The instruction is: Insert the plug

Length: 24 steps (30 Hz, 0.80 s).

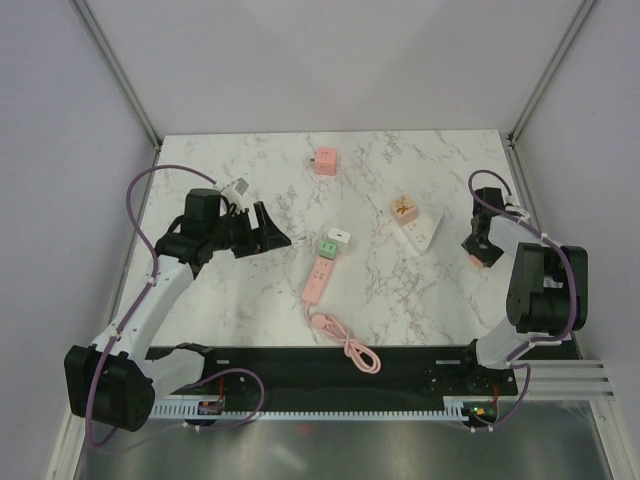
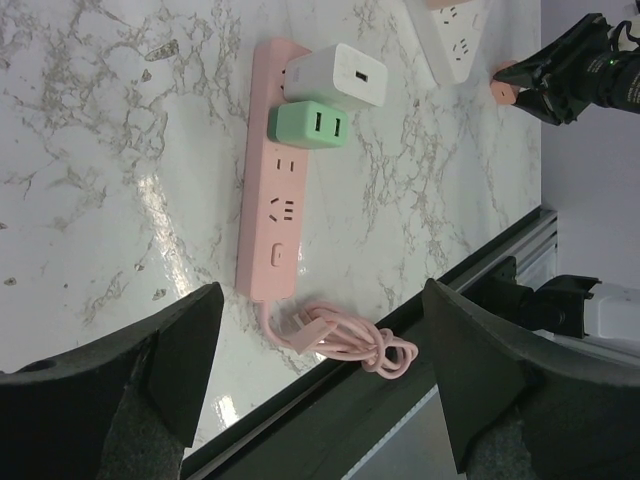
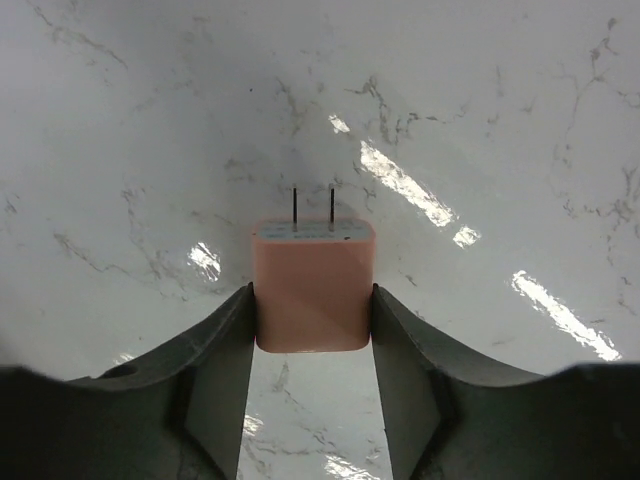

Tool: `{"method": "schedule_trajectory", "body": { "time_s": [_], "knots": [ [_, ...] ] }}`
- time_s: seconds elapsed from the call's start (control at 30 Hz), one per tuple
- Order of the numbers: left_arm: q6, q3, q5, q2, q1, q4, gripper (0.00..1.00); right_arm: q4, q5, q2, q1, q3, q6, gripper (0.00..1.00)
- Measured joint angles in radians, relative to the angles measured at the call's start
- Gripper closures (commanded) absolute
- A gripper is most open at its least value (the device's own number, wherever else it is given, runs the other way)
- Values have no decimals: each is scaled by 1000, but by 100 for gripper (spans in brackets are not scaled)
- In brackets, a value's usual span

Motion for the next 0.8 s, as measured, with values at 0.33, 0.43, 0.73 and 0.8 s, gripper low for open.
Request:
{"method": "schedule_trajectory", "body": {
  "time_s": [0.33, 0.43, 0.73, 0.8],
  "knots": [
    [0, 0, 37, 0, 0, 30, 18, 42, -325, -115, 16, -13, -224, 100],
    [-3, 0, 74, 5, 0, 43, 20, 51, -463, -229, 93, -11, -314, 100],
    [-57, 109, 213, 87, -37, 50, 20, 35, -678, -501, 495, 68, -518, 100],
    [-73, 150, 235, 103, -48, 55, 21, 37, -697, -528, 557, 68, -544, 100]
  ]
}}
